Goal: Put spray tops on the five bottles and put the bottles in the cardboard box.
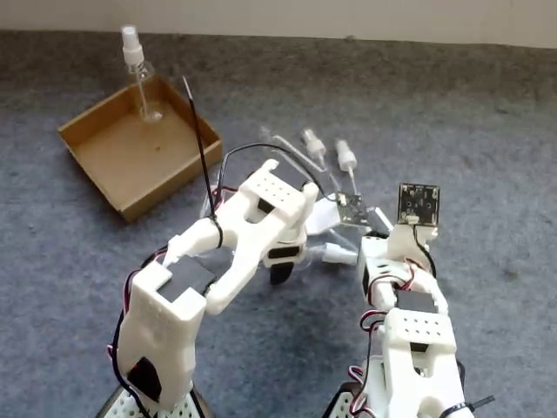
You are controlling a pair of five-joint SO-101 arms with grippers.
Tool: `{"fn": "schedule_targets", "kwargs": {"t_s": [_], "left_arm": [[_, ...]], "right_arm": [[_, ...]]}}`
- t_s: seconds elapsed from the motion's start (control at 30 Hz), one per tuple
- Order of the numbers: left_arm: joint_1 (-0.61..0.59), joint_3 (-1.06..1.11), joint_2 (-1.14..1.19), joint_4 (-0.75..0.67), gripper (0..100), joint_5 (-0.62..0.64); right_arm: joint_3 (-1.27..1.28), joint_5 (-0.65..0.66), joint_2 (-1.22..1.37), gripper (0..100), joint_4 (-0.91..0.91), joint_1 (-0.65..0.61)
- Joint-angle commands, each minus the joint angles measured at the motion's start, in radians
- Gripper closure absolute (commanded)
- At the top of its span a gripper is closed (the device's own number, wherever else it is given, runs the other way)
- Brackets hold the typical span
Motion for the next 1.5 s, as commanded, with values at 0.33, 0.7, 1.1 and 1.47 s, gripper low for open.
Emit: {"fn": "schedule_targets", "kwargs": {"t_s": [0.33,0.7,1.1,1.47], "left_arm": [[0.013,0.059,-0.070,-0.025,94,0.014],[0.012,0.047,-0.087,-0.021,94,0.018],[-0.021,0.047,-0.305,0.044,94,0.014],[-0.137,0.056,-0.499,0.080,94,0.012]], "right_arm": [[-0.260,-0.207,-0.168,98.1,0.423,-0.001],[-0.148,-0.199,-0.443,98.1,0.466,0.093],[-0.044,-0.198,-0.539,98.1,0.423,0.091],[-0.033,-0.161,-0.542,98.1,0.417,0.096]]}}
